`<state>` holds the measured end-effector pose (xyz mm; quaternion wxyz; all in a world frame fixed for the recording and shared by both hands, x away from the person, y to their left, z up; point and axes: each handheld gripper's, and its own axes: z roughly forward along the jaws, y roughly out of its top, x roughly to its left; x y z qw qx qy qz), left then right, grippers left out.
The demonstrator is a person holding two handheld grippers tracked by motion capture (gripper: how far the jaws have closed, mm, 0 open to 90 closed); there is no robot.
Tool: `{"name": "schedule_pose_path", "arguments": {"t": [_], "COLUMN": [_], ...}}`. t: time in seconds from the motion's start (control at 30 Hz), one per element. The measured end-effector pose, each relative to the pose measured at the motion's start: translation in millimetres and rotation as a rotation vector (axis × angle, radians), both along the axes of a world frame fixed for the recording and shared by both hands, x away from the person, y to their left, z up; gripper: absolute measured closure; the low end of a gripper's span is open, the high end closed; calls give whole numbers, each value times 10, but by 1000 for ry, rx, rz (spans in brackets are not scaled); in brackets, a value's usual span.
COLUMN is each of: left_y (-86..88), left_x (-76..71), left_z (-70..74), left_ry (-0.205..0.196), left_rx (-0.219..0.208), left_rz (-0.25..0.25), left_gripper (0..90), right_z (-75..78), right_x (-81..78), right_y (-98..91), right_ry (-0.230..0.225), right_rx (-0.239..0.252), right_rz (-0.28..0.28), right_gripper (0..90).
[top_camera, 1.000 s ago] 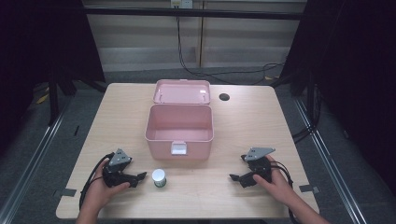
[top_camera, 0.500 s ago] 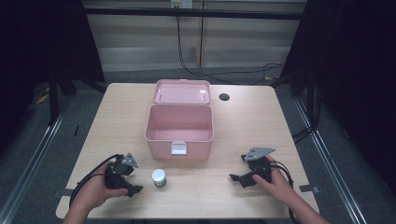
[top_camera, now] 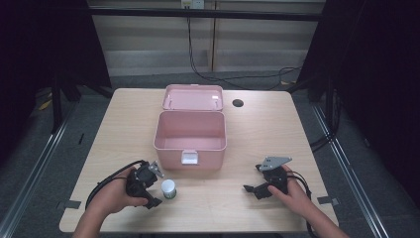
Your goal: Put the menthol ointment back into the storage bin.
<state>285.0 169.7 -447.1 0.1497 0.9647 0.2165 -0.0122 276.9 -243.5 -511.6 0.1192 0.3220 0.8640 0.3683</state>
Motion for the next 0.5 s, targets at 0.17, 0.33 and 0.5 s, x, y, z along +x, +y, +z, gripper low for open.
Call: {"name": "schedule_pose_path", "arguments": {"t": [0.17, 0.33, 0.5], "left_y": [-65, -119, -189], "left_x": [32, 54, 72], "left_z": [21, 29, 73], "left_ry": [16, 25, 39], "left_rx": [13, 15, 23], "left_rz": [-3, 9, 3], "left_gripper": [313, 333, 355], "right_z": [0, 1, 0], "right_x": [0, -2, -1], "right_y": [0, 0, 0], "right_ry": [0, 2, 0], "right_rx": [0, 0, 0], "right_rz": [0, -3, -1], "right_gripper": [82, 82, 82]}}
